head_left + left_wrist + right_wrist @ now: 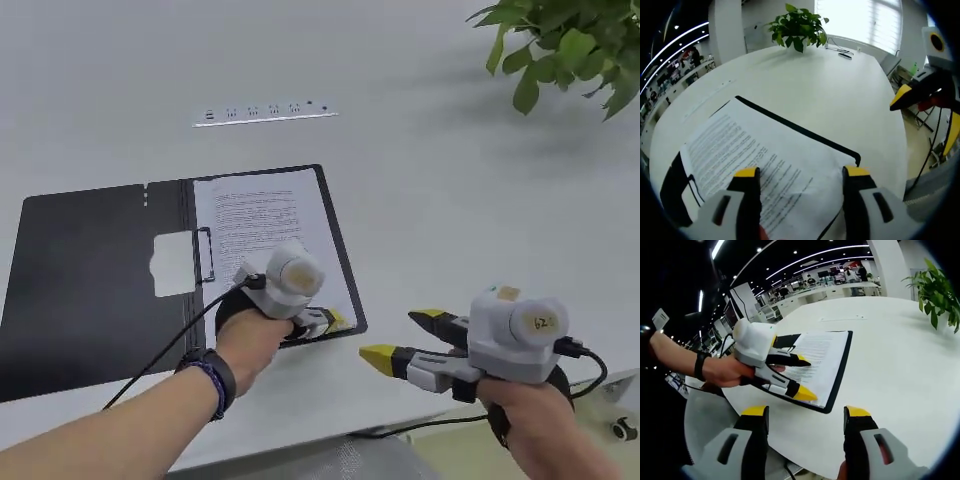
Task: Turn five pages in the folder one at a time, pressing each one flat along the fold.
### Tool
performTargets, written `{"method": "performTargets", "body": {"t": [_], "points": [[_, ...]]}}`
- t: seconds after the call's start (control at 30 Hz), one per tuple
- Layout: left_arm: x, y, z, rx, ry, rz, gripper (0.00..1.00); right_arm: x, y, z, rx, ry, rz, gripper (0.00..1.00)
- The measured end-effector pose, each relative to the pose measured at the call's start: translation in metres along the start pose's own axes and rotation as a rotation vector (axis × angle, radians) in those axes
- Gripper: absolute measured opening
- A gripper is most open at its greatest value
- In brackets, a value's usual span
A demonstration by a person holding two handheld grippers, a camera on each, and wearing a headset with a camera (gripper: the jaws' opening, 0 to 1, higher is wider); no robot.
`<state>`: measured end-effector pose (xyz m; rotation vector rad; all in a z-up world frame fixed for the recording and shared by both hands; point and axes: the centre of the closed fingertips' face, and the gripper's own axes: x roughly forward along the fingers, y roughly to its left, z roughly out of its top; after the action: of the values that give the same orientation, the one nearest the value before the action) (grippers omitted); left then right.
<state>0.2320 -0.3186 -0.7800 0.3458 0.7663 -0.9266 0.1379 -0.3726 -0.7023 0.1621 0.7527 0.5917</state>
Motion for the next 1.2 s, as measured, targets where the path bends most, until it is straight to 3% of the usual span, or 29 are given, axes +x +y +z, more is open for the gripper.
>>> {"method": "performTargets", "body": {"t": [0.4,0.57,0.73,0.93,1.2], "points": [[-0.004,0.002,0.0,-0.041,-0.038,0.005,0.57,0.046,-0.009,0.023,0.047,-0.033,0.071,0.53],[-0.005,0.002,-0.001,-0.047,-0.046,0.001,0.56,0.064,-0.016,0.039,0.125,-0.088,0.096,0.5],[-0.004,0.002,-0.001,-0.048,-0.049,0.002,0.56,0.084,-0.025,0.04,0.167,-0.091,0.1,0.47],[-0.005,0.003,-0.001,-0.035,-0.048,-0.005,0.56,0.105,-0.021,0.04,0.198,-0.08,0.123,0.46],[-0.008,-0.001,-0.003,-0.032,-0.038,-0.03,0.6,0.115,-0.018,0.042,0.207,-0.067,0.149,0.42]]}}
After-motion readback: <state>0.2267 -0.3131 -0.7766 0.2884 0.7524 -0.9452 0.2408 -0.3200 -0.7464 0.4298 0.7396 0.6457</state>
